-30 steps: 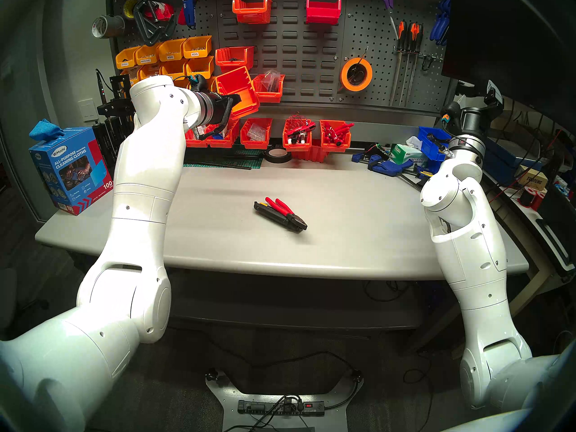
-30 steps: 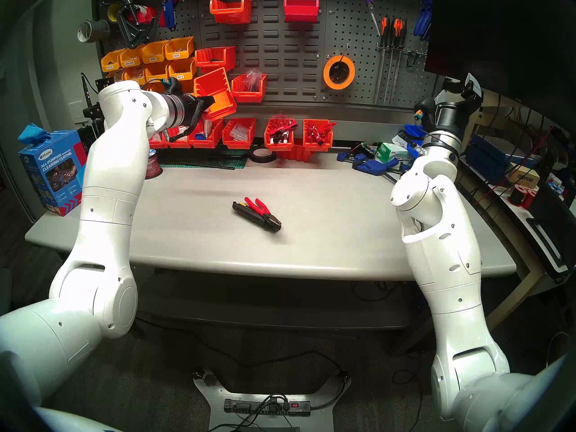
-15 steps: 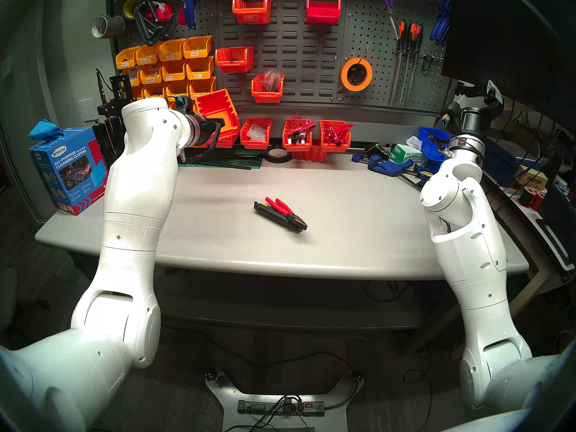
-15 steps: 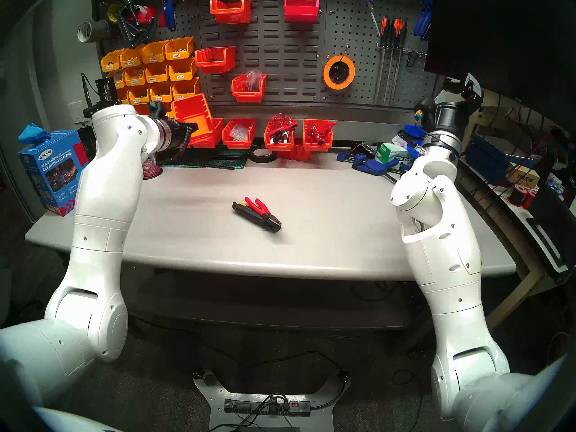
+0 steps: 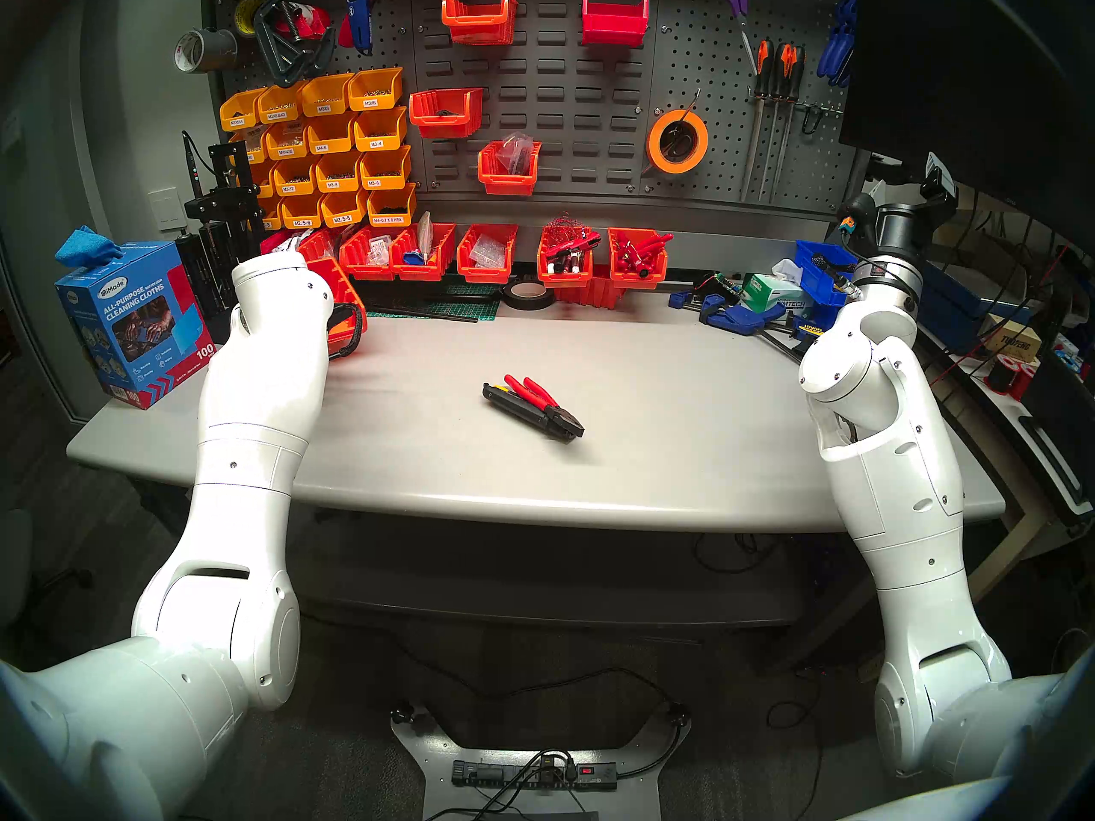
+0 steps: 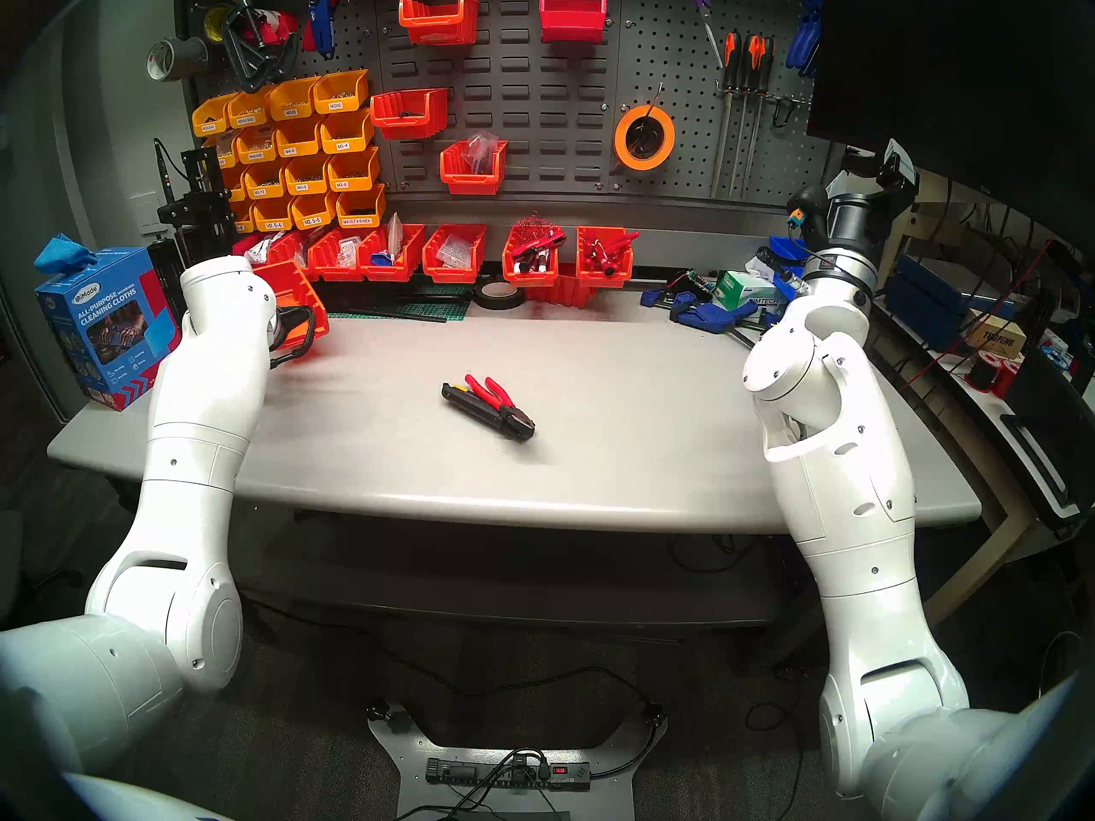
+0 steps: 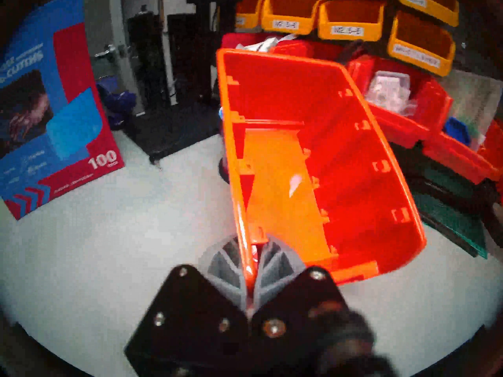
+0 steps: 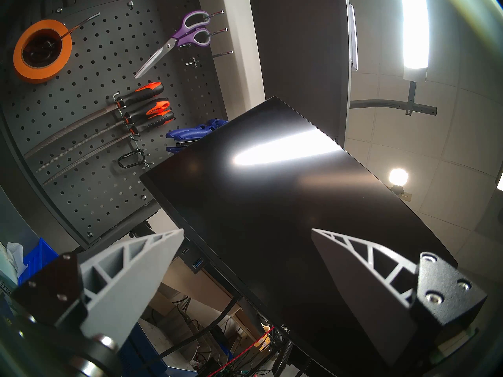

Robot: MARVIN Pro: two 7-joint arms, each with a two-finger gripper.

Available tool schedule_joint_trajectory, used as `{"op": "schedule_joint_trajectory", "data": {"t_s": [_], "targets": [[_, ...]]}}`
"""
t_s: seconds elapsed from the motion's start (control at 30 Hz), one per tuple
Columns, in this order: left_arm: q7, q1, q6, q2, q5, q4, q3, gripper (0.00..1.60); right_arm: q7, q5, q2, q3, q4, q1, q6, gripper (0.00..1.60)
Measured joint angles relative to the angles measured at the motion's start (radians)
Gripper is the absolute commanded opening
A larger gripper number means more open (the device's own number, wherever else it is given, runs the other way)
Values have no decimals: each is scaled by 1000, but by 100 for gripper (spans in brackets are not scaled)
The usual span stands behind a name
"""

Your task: Take out tools from the storage box

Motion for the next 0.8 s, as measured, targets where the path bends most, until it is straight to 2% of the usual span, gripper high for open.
{"op": "schedule_joint_trajectory", "data": {"t_s": [0.2, 0.33, 0.6, 0.8], "targets": [[59, 20, 17, -30, -65, -73, -24, 0, 0, 0, 0, 0, 0, 0, 0, 160], [64, 50, 18, -42, -112, -125, -15, 0, 0, 0, 0, 0, 0, 0, 0, 160], [63, 132, 18, -44, -197, -240, 60, 0, 0, 0, 0, 0, 0, 0, 0, 160], [67, 217, 18, -18, -251, -337, 118, 0, 0, 0, 0, 0, 0, 0, 0, 160]]}}
